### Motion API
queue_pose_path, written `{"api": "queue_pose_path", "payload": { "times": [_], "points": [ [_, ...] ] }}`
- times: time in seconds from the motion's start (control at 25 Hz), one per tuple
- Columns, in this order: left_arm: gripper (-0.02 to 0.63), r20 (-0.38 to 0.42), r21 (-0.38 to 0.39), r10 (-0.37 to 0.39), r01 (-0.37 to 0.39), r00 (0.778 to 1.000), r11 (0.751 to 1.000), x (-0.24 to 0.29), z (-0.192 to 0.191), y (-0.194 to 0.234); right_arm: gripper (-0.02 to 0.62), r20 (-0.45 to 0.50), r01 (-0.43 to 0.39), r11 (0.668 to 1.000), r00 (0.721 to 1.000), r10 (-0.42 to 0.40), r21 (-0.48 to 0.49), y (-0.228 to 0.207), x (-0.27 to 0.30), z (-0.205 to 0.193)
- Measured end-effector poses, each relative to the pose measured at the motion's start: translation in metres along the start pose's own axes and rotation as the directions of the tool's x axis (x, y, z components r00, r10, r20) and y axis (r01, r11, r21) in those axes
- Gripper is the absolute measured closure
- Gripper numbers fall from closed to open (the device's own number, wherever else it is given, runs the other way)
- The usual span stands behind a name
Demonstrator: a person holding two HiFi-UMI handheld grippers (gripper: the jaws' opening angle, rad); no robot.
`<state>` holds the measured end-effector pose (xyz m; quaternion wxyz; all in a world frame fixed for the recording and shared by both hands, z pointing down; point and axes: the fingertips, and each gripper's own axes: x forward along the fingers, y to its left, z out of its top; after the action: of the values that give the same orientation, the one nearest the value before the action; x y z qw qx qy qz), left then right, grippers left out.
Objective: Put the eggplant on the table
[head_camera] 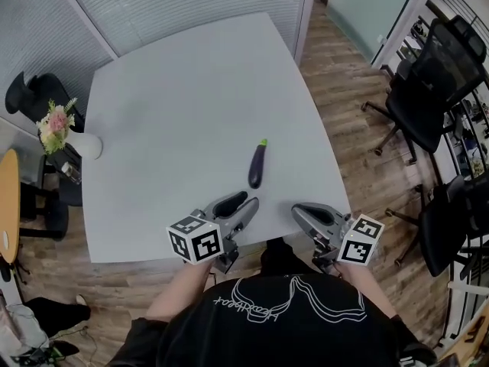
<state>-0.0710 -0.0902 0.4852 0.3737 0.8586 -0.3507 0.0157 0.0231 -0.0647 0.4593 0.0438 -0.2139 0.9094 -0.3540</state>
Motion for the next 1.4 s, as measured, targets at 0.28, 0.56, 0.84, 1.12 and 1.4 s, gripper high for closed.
{"api": "queue_pose_path", "payload": {
  "times": [0.28,0.56,0.84,1.12,1.4],
  "points": [
    [0.540,0.034,0.097,-0.114,0.111,0.993,0.989,-0.030,0.007,-0.061,0.586,0.013,-0.033,0.996,0.999,0.034,-0.082,0.036,-0.002,0.008],
    [0.588,-0.002,0.225,-0.129,0.126,0.992,0.966,-0.041,-0.003,-0.092,0.588,-0.017,-0.048,0.983,0.999,0.046,-0.175,0.061,-0.008,0.003],
    [0.589,0.020,0.256,-0.130,0.121,0.991,0.959,-0.056,0.001,-0.106,0.586,-0.017,-0.058,0.977,0.998,0.056,-0.206,0.080,-0.009,0.005],
    [0.589,0.043,0.264,-0.114,0.099,0.992,0.959,-0.061,0.003,-0.111,0.586,-0.021,-0.055,0.978,0.998,0.052,-0.201,0.085,-0.013,0.002],
    [0.589,0.051,0.270,-0.087,0.070,0.995,0.960,-0.060,0.010,-0.106,0.586,-0.028,-0.060,0.978,0.998,0.055,-0.198,0.082,-0.006,0.005]
  ]
}}
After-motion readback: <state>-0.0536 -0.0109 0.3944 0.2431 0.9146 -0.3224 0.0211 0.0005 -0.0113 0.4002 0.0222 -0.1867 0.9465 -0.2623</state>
